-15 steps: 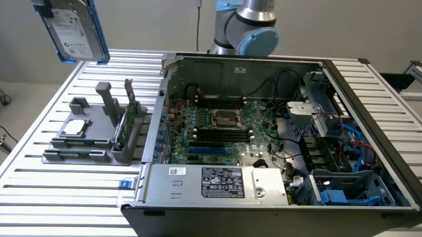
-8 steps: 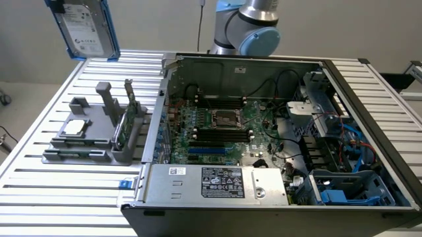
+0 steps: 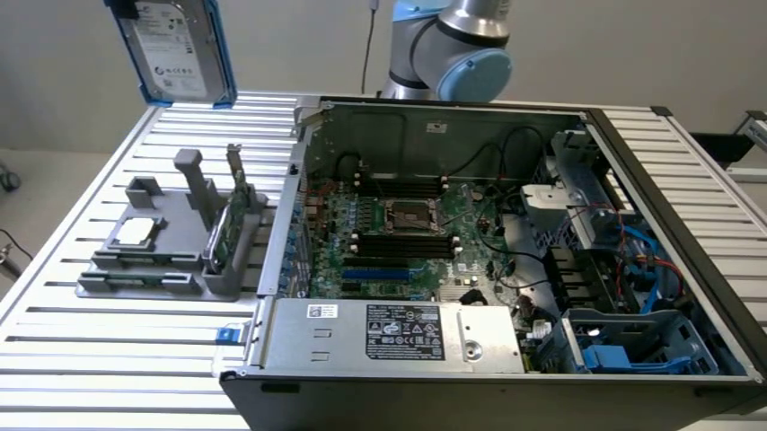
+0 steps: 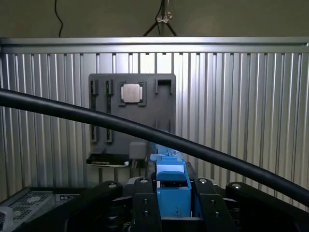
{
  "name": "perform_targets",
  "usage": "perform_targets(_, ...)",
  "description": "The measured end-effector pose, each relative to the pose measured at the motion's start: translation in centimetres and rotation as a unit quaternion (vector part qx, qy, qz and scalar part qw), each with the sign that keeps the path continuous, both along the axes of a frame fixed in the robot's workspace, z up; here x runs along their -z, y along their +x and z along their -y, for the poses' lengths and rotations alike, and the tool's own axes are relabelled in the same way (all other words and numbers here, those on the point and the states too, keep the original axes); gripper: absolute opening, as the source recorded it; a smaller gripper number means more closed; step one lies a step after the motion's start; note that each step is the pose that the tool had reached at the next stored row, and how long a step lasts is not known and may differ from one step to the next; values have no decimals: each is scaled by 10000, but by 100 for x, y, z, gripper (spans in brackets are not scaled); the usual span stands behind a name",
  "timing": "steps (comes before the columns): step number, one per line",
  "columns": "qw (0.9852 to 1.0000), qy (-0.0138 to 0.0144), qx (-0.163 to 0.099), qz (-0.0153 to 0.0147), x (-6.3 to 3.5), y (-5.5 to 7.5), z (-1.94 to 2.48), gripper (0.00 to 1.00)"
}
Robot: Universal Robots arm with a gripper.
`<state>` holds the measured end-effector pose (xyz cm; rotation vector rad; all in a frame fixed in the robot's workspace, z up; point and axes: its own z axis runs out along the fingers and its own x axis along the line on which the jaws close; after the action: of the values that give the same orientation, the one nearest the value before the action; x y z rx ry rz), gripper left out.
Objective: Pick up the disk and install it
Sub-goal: 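Pick up the disk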
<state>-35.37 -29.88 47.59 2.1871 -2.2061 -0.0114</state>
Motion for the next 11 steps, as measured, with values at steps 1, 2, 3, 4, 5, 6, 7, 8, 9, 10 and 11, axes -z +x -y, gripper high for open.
perform_targets(1, 10000, 0, 0, 1, -8, 28, 6, 33)
perform_targets(2, 10000, 0, 0, 1, -16, 55, 12, 33)
perform_targets(3, 10000, 0, 0, 1, -24, 81, 17, 33)
perform_targets(4, 10000, 0, 0, 1, -32, 108, 23, 33)
perform_targets(5, 10000, 0, 0, 1, -40, 134, 29, 33)
perform_targets(6, 10000, 0, 0, 0, -49, 160, 36, 33)
perform_targets(7, 10000, 0, 0, 0, -59, 185, 44, 33)
perform_targets(8, 10000, 0, 0, 0, -69, 210, 53, 33)
perform_targets(9, 10000, 0, 0, 0, -78, 235, 61, 33)
perform_targets(10, 10000, 0, 0, 0, -86, 258, 70, 33)
perform_targets(11, 10000, 0, -1, 1, -95, 282, 79, 33)
